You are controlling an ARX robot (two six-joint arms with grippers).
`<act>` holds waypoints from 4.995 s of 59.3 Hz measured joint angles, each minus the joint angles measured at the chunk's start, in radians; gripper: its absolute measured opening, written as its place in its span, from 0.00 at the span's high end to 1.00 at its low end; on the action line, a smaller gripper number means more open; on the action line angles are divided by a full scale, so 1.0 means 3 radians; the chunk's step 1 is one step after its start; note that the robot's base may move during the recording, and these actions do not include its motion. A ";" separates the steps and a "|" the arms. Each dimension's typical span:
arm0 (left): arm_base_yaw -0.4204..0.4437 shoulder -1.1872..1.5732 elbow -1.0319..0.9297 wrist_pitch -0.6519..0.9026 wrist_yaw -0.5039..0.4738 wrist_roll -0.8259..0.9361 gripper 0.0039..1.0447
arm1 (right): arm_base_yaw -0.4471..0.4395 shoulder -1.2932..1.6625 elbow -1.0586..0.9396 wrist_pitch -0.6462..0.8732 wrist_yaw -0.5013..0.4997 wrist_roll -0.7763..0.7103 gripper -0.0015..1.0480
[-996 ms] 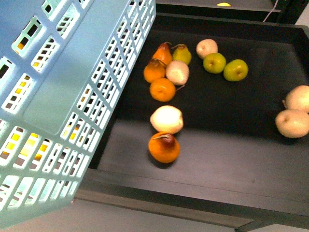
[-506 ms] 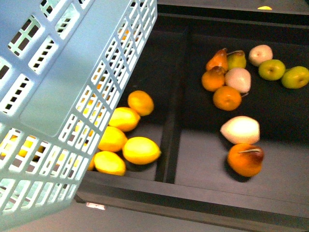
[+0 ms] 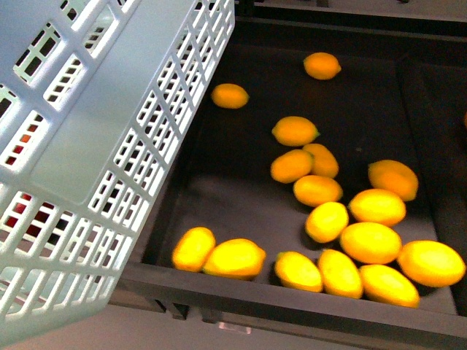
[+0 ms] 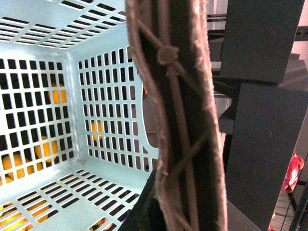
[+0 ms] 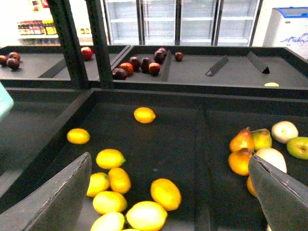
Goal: Pick lemon and mango into basket
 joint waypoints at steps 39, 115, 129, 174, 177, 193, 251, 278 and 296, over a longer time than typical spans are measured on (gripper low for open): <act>0.0003 0.0001 0.0003 0.0000 -0.0001 0.0009 0.96 | 0.0001 0.0001 0.0000 0.0000 0.0005 0.0000 0.08; -0.0729 0.2467 0.2064 -0.0898 -0.0132 0.1995 0.96 | 0.0000 0.0001 0.0000 0.0000 -0.0001 0.0000 0.08; -0.1045 0.3071 0.2639 -0.0773 0.0436 0.2115 0.96 | 0.0000 0.0001 0.0000 0.0000 -0.0001 0.0000 0.08; -0.1522 0.3118 0.2637 -0.0436 0.0886 0.1966 0.96 | 0.0000 0.0003 0.0000 0.0000 -0.0001 0.0000 0.08; -0.1526 0.3118 0.2637 -0.0435 0.0888 0.1966 0.96 | 0.0000 0.0003 0.0000 0.0000 -0.0001 0.0000 0.08; -0.1528 0.3118 0.2637 -0.0435 0.0875 0.1967 0.96 | 0.0003 0.0009 0.0003 -0.0006 0.0019 0.0014 0.08; -0.1532 0.3113 0.2636 -0.0436 0.0876 0.1967 0.96 | -0.1849 0.7083 0.2922 0.1536 0.0449 0.1530 0.08; -0.1532 0.3113 0.2636 -0.0436 0.0876 0.1967 0.96 | -0.1788 0.8048 0.3905 0.1166 0.0409 0.1923 0.08; -0.1532 0.3113 0.2636 -0.0436 0.0881 0.1967 0.96 | -0.1761 0.8272 0.4316 0.1012 0.0379 0.1960 0.08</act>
